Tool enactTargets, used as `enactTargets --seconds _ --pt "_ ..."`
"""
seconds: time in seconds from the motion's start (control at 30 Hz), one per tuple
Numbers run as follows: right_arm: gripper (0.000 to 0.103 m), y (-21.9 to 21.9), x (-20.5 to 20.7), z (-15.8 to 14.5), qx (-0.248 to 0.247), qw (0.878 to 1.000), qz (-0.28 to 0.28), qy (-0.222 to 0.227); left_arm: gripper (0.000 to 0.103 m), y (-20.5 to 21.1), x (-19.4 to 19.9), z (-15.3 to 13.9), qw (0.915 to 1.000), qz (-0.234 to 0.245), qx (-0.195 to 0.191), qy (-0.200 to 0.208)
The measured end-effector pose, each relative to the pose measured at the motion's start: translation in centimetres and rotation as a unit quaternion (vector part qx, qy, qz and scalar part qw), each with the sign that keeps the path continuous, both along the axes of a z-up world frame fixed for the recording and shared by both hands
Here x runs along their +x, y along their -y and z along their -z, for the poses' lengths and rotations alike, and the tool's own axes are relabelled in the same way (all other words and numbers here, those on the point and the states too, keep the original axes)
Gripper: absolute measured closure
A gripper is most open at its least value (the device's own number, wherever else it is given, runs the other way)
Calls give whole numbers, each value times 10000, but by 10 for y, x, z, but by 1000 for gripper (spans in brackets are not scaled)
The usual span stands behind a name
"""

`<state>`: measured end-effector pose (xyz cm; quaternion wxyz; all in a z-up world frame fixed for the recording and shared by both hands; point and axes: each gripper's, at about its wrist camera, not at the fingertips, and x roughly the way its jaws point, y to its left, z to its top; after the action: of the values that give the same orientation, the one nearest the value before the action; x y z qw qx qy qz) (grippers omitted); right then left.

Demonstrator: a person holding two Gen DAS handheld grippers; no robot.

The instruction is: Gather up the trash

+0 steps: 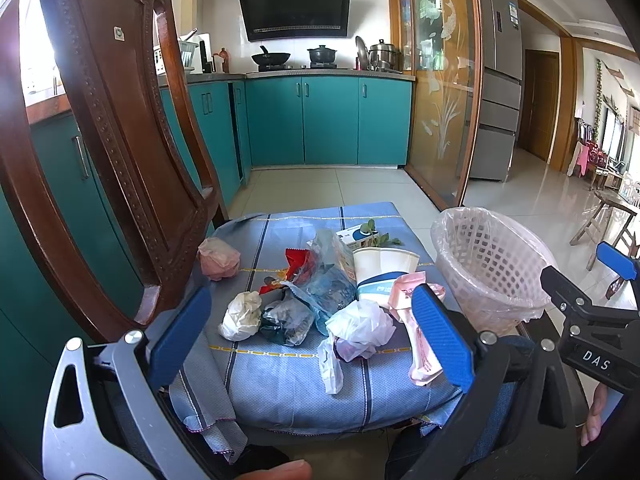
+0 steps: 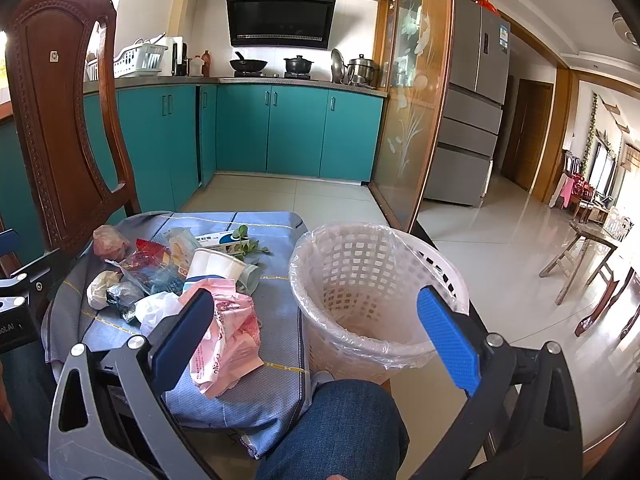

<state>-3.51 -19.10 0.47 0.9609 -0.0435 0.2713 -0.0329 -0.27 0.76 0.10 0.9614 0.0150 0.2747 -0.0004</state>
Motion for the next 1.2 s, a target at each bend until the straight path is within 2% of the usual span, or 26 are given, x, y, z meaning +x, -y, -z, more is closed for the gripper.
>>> enactTargets --seconds 1.2 --pt "3 3 -2 -2 -136 9999 88 57 3 -2 -1 -4 10000 0 16 41"
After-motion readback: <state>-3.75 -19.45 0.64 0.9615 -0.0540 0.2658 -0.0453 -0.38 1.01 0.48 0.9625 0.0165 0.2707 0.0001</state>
